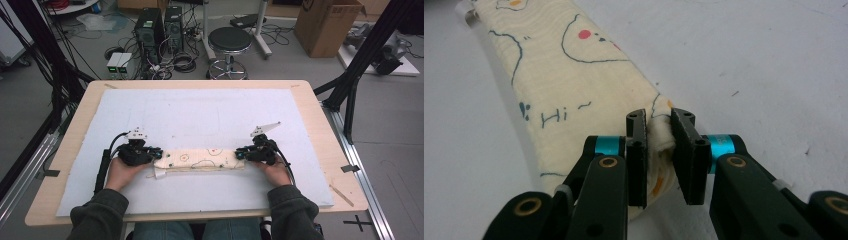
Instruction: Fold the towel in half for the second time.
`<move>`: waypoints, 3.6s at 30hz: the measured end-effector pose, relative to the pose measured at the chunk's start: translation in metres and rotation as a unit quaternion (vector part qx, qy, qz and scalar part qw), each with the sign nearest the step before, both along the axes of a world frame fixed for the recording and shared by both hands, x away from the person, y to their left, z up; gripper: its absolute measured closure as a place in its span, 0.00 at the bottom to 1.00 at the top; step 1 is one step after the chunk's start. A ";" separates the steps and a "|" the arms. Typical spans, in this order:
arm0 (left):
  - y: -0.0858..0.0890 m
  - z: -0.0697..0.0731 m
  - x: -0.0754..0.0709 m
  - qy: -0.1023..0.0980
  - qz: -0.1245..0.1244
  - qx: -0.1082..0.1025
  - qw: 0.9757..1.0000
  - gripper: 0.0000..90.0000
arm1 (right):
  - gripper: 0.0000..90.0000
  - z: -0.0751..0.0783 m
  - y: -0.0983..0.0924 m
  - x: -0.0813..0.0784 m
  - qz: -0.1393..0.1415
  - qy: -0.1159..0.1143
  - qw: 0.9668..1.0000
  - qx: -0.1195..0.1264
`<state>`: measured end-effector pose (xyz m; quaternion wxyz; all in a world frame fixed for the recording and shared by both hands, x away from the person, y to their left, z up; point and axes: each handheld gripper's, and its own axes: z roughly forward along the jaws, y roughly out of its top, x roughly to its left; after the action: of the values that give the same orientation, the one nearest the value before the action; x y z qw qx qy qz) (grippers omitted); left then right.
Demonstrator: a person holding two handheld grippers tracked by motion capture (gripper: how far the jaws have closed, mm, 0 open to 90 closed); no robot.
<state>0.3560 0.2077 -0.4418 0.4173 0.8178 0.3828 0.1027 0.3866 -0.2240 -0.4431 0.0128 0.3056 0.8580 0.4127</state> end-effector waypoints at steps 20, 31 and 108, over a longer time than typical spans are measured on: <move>0.000 0.007 -0.004 -0.025 0.008 -0.003 1.000 0.90 | 0.88 0.010 -0.002 -0.005 -0.004 -0.024 1.000 0.016; 0.000 0.015 -0.002 -0.044 0.020 -0.021 0.999 0.91 | 0.88 0.020 -0.001 -0.001 -0.006 -0.039 0.999 0.005; -0.012 0.008 0.037 -0.010 0.005 0.006 1.000 0.73 | 0.62 0.016 0.017 0.048 -0.046 -0.019 0.998 -0.039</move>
<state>0.3928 0.1952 -0.4340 0.4162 0.8172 0.3817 0.1154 0.4344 -0.2074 -0.4271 0.0596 0.3360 0.8581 0.3836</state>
